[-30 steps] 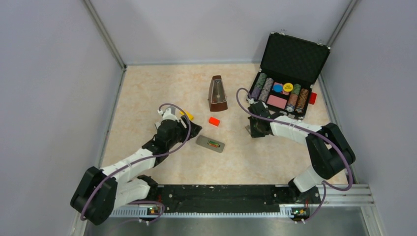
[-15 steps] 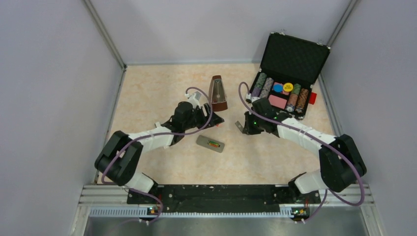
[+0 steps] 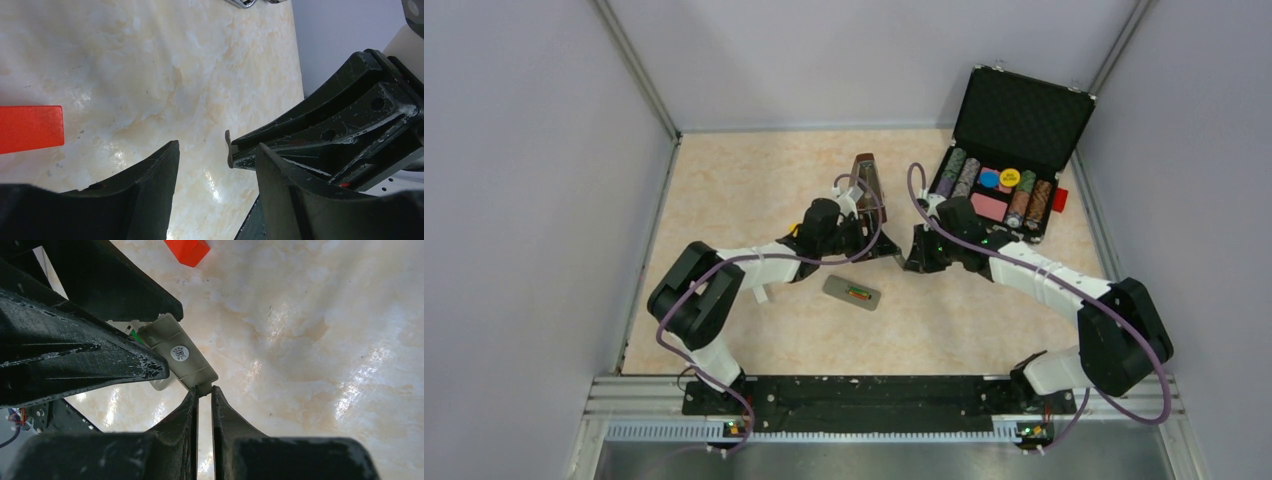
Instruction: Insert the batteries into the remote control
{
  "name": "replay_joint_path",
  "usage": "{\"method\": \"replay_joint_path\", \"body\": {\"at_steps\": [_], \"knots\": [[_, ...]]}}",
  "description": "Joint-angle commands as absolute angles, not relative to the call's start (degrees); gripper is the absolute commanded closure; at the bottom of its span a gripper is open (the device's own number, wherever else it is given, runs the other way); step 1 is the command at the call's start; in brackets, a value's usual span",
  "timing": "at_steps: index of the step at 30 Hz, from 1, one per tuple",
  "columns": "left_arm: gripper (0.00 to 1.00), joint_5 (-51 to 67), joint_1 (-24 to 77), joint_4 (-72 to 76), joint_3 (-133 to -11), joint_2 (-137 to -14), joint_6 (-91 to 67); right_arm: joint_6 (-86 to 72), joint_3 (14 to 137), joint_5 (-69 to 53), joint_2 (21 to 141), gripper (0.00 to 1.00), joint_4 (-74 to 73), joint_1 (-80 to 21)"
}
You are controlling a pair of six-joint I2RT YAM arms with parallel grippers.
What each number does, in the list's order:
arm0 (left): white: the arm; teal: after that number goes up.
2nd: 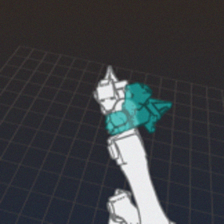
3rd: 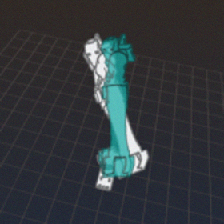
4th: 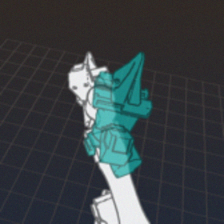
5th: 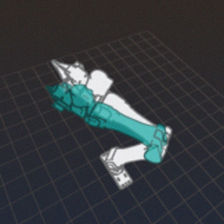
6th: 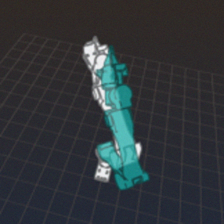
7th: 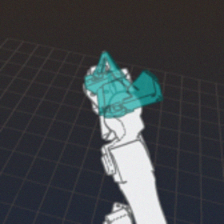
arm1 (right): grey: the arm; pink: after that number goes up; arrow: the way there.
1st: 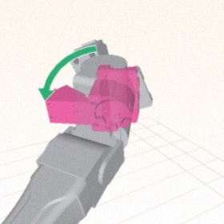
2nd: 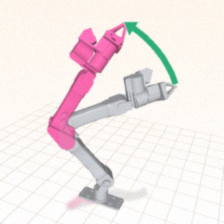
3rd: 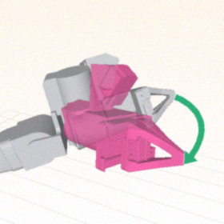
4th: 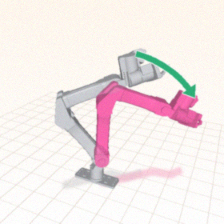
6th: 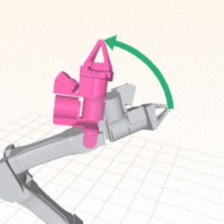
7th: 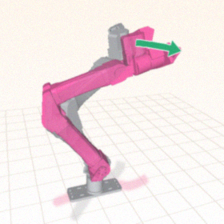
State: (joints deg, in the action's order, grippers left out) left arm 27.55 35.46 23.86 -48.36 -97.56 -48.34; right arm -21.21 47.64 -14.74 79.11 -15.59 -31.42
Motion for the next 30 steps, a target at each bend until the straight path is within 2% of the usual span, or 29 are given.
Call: {"method": "replay_joint_path", "body": {"at_steps": [1, 9, 13, 15, 17, 20, 25, 30], "knots": [[0.42, 29.06, 35.61, 24.54, -51.14, -97.98, -48.44, -21.97, 47.63, -16.78, 77.67, 1.0, -12.71, -32.09], [0.75, 29.57, 35.6, 22.54, -53.39, -99.63, -49.15, -24.29, 48.46, -17.42, 79.63, 1.0, -10.63, -32.1], [1.0, 28.94, 35.7, 21.37, -53.97, -99.76, -50.11, -24.57, 48.81, -17.27, 79.82, 1.0, -10.63, -32.12], [1.0, 27.93, 35.66, 18.01, -54.99, -99.28, -50.82, -24.36, 49.38, -16.65, 79.51, 1.0, -11.76, -32.08], [1.0, 26.14, 35.63, 12.8, -56.51, -98.21, -51.69, -23.27, 49.65, -16.76, 78.22, 0.94, -12.25, -32.08], [1.0, 22.87, 35.63, -1.79, -61.39, -96.06, -54.0, -20.13, 49.57, -17.33, 74.37, 0.77, -11.62, -32.08], [1.0, 18.05, 34.97, -25.35, -72.44, -94.72, -58.25, -12.14, 48.02, -19.48, 65.33, 0.56, -6.9, -32.1], [1.0, 22.38, 33.03, -35.05, -77.92, -93.64, -64.31, -4.78, 45.03, -25.16, 58.35, 0.49, 2.26, -32.76]]}}
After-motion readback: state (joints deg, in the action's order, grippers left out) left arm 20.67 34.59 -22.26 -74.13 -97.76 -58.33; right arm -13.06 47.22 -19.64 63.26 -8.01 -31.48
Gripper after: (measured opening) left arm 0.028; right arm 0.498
